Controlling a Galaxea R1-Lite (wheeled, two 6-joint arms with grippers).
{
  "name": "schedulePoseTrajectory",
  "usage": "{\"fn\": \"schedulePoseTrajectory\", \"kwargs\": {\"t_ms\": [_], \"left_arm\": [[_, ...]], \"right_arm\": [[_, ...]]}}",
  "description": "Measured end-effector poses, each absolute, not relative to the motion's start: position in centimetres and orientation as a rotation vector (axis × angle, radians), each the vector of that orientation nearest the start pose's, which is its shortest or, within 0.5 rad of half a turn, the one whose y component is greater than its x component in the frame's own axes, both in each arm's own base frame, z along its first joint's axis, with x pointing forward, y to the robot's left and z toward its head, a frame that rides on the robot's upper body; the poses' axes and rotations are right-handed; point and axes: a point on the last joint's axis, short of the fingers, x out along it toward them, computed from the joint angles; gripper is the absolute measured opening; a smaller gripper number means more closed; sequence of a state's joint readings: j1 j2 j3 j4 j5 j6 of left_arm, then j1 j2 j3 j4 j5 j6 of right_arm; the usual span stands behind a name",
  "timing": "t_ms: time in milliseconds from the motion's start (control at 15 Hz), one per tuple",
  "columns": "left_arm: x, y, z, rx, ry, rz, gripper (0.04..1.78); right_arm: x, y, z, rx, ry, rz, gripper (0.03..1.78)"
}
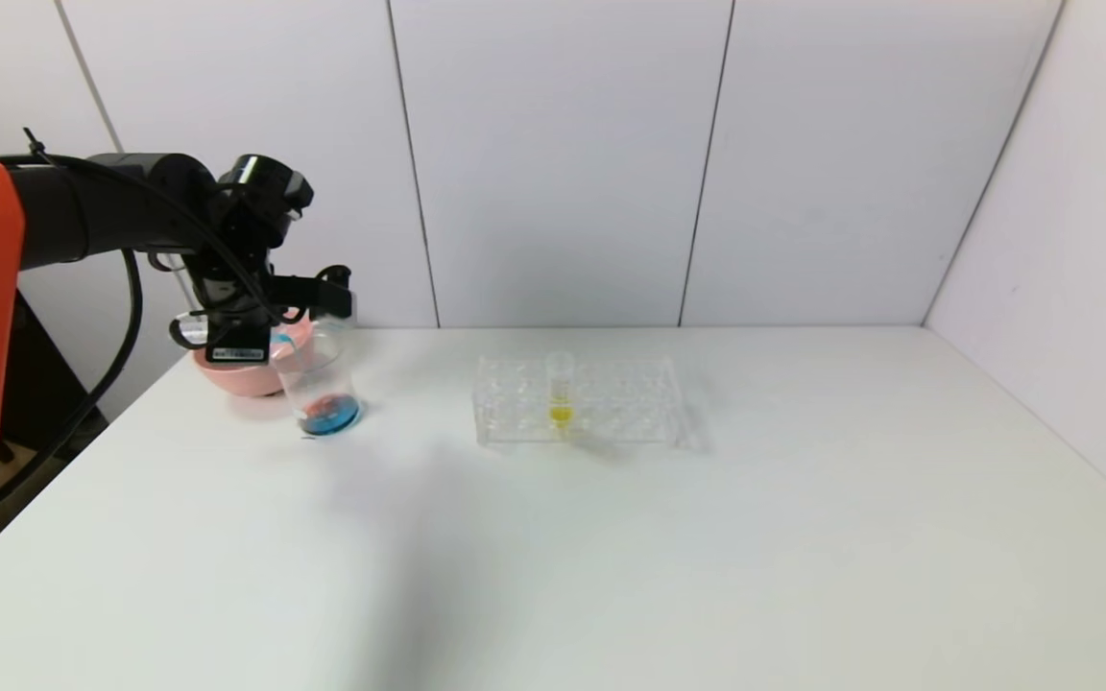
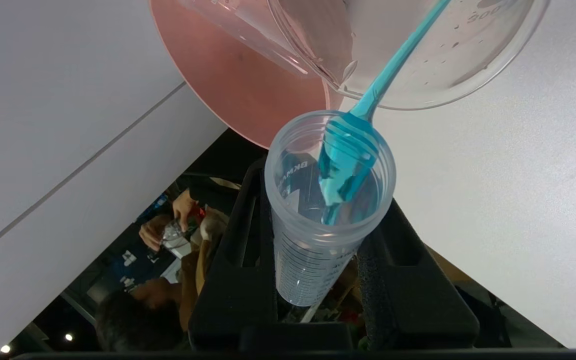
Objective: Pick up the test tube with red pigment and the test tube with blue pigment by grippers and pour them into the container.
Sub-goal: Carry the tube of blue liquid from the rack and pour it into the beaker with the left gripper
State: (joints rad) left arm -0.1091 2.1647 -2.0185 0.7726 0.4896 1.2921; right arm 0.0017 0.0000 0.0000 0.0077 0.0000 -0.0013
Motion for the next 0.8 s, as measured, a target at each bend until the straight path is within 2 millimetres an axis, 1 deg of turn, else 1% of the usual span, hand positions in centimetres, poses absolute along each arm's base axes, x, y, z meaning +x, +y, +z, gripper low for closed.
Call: {"fn": "schedulePoseTrajectory", "kwargs": {"t_ms": [800], "left_arm": [[41.00,-3.84,21.93,1.478,1.025,-0.247,0.47]], "right_arm": [[-2.28,0.00,7.47,-0.001,0.008,0.001,1.77]]}}
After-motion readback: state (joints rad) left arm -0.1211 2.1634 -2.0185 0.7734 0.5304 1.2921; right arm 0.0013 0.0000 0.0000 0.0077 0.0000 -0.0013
